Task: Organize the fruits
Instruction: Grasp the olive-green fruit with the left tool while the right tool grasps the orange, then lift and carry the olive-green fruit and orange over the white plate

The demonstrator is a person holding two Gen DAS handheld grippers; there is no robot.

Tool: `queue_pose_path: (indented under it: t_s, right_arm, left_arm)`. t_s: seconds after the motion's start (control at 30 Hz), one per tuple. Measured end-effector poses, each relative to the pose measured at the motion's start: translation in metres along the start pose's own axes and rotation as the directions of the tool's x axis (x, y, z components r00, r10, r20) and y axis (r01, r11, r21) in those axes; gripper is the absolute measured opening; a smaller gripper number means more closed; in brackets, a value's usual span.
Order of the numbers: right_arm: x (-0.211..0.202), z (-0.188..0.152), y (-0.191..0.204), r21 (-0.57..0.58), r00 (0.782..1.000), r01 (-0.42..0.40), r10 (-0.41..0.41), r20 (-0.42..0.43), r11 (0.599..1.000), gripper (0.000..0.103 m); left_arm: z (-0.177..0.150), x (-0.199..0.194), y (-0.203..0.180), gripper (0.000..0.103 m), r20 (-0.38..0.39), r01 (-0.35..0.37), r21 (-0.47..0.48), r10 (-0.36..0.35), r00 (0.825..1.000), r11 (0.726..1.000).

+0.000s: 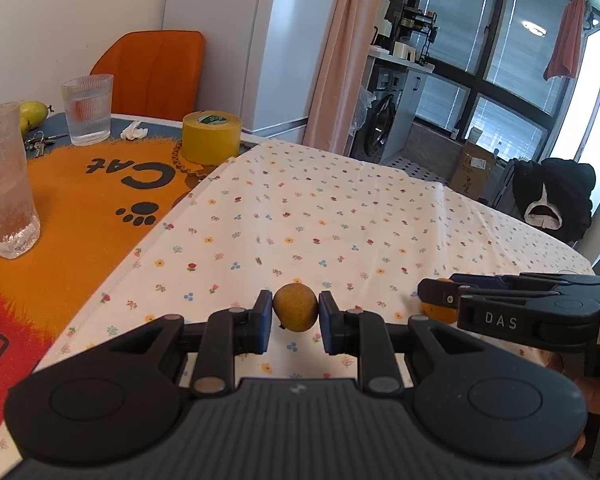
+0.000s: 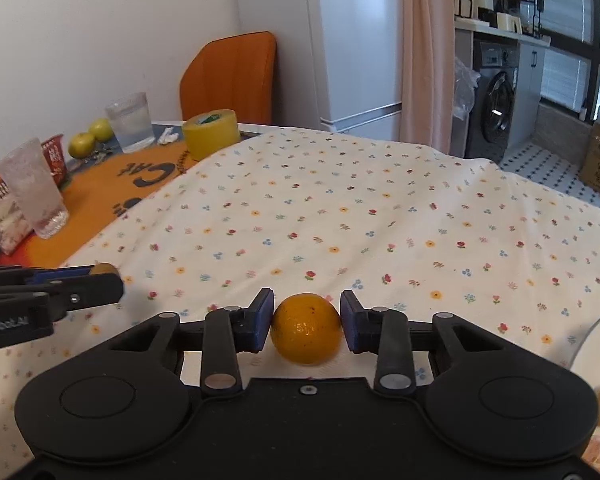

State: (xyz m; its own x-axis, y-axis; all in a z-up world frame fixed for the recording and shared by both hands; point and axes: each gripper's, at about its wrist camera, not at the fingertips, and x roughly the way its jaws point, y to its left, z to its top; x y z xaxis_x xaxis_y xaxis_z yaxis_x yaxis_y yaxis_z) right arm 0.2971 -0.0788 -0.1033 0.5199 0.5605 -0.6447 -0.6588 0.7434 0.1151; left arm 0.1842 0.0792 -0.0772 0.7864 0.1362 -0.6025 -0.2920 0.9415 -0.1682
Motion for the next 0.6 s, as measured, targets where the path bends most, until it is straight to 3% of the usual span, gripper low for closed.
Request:
queue_pose_path:
  t_s: [0.6]
  right_arm:
    - [-0.06,-0.007,-0.012,0.058,0.996,-0.005,0.0,0.09,0.998,0.034]
  left_arm:
    - [0.01,-0.022,-0.027,0.023,0.058,0.057,0.047,-0.06,0.997,0.997]
